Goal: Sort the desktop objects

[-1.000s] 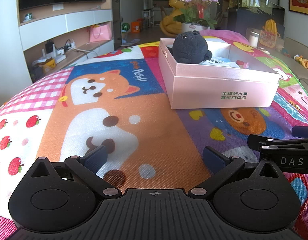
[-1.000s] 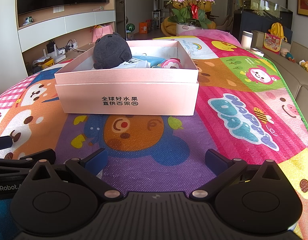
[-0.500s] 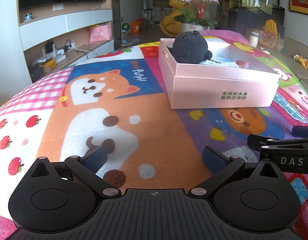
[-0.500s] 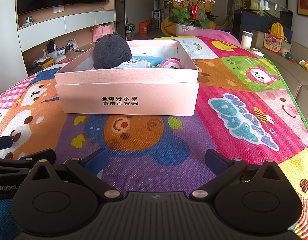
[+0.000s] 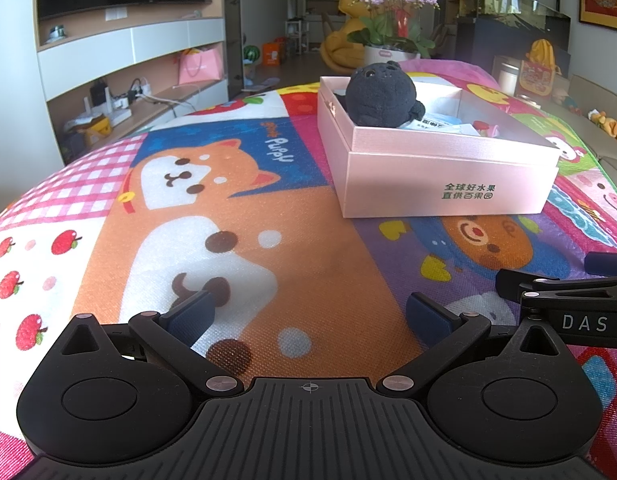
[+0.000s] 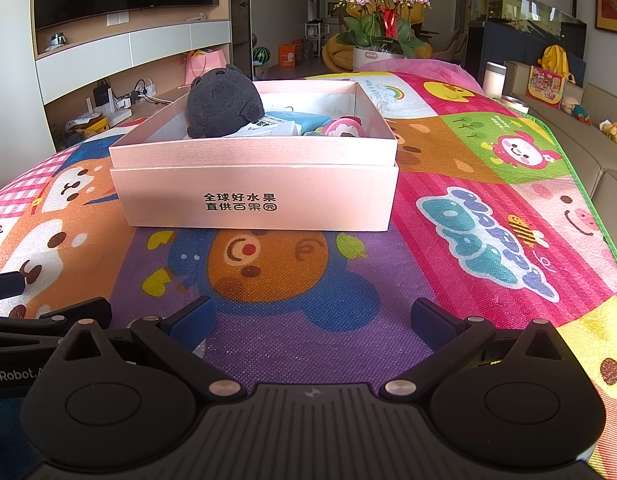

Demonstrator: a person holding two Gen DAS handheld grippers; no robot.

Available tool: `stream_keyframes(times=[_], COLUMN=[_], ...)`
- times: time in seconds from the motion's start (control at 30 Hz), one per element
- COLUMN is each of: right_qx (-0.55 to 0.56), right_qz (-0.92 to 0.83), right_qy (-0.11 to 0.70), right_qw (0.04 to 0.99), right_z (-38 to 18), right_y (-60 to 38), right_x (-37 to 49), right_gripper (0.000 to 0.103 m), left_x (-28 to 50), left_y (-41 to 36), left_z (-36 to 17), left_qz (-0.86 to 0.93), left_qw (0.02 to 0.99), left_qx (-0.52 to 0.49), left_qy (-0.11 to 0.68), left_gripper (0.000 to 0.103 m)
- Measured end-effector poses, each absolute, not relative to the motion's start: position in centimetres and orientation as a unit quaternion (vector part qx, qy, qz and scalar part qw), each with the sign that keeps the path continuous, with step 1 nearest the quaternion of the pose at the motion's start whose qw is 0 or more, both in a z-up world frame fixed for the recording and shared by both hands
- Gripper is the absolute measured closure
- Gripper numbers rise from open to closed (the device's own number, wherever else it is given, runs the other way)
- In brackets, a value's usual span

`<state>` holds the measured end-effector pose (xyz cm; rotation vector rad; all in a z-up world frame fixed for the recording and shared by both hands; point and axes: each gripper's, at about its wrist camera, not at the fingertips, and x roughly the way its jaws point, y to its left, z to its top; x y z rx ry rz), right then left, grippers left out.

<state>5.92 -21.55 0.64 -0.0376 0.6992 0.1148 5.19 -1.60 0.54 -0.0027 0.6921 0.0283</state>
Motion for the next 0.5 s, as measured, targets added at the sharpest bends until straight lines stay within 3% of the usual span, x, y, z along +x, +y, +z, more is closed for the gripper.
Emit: stream_keyframes(times=[0.5], right_qx=[-0.019], right_qz=[0.056], right_qy=[0.342], right_qw=[0.938], right_z=[0.8], right_y=[-21.7], right_x=[5.9], right_gripper=[0.0], left_x=[6.1], left_y=[-0.9], left_z=[1.1], left_qz=[0.01], left_qw=[0.929], left_qx=[-0.016], left_qy=[0.37], left_gripper=[0.0])
